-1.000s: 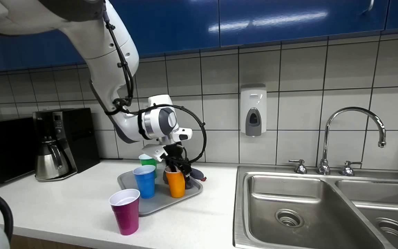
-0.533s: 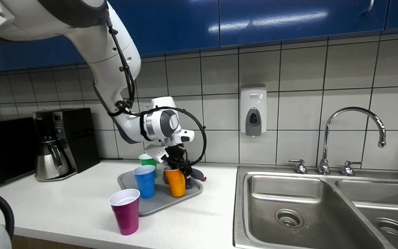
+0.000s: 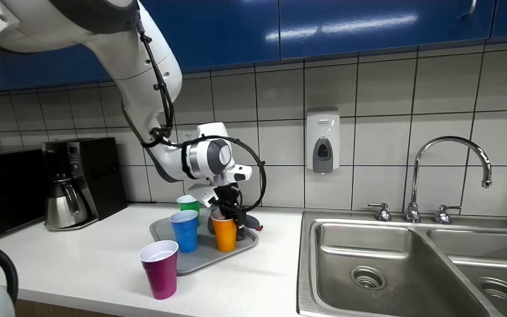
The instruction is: Shift all the cups to the counter
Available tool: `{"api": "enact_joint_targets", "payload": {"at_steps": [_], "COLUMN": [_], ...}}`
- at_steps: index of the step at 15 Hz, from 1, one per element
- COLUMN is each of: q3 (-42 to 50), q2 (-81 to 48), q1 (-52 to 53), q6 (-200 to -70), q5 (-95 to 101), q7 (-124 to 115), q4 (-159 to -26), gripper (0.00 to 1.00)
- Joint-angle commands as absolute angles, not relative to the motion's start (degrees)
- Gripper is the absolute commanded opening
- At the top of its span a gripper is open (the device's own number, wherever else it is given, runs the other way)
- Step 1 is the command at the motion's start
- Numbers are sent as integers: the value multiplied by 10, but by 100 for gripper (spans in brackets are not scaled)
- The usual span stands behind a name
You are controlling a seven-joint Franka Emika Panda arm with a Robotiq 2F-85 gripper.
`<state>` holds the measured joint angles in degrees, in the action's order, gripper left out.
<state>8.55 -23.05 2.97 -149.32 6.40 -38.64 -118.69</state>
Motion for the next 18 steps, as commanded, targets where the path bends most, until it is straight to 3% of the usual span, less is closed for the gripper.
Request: {"api": "enact_joint_targets", "payload": {"at_steps": [1,4,5,18], "q3": [94,97,97,91], "q2": [-220,-218,-217,-184], "q1": [35,35,36,29], "q6": [-1483,-1482,-1482,-1489], "q5": [56,56,57,45], "q7": [-382,-382,-383,-375], "q4": [-1188,-1189,-1190,-1201], "gripper": [27,3,0,1]}}
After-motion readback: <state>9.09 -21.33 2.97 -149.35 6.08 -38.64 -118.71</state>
